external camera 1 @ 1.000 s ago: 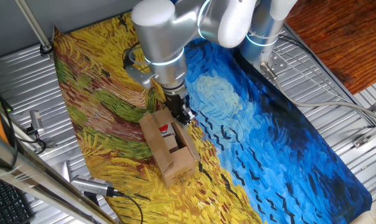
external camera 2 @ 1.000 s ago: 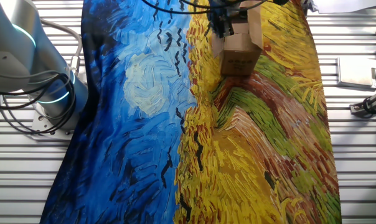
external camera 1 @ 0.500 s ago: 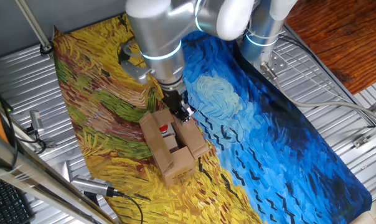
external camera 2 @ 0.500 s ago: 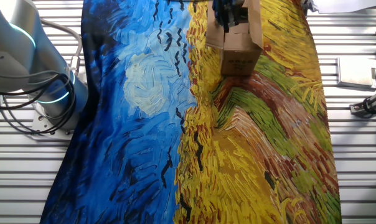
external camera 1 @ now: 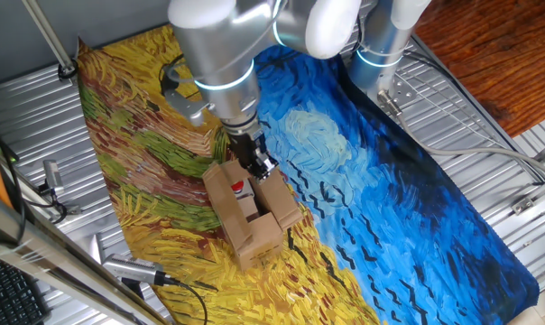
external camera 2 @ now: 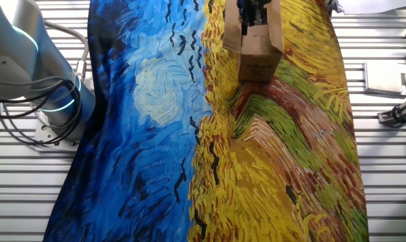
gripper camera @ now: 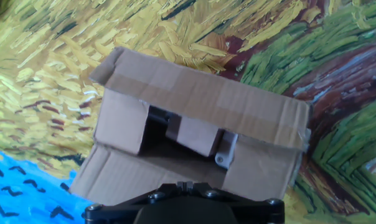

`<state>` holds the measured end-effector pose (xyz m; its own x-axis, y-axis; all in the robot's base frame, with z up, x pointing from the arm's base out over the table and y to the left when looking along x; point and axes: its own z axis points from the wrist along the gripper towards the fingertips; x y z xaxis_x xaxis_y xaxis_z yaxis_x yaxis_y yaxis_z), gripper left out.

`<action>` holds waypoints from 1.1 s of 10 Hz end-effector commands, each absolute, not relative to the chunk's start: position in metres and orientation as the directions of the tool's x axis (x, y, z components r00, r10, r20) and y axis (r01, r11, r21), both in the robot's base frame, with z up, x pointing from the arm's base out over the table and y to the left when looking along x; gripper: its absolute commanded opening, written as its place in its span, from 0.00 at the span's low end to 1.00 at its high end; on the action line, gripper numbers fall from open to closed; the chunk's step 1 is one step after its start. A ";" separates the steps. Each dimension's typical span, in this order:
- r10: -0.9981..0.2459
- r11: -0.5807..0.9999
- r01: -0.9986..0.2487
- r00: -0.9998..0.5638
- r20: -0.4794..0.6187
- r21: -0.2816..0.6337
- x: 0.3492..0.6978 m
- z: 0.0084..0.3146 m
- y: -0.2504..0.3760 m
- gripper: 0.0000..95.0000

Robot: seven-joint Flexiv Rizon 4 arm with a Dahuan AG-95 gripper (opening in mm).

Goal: Open a box

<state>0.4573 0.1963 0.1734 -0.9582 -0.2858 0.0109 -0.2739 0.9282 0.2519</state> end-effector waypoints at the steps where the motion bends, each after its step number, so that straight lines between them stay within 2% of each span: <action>1: -0.279 0.932 -0.266 -0.960 0.019 0.248 0.459 0.172 0.197 0.00; 5: -0.290 0.927 -0.279 -0.957 0.007 0.251 0.459 0.172 0.197 0.00; 11: -0.216 0.948 -0.205 -0.976 0.017 0.244 0.459 0.172 0.197 0.00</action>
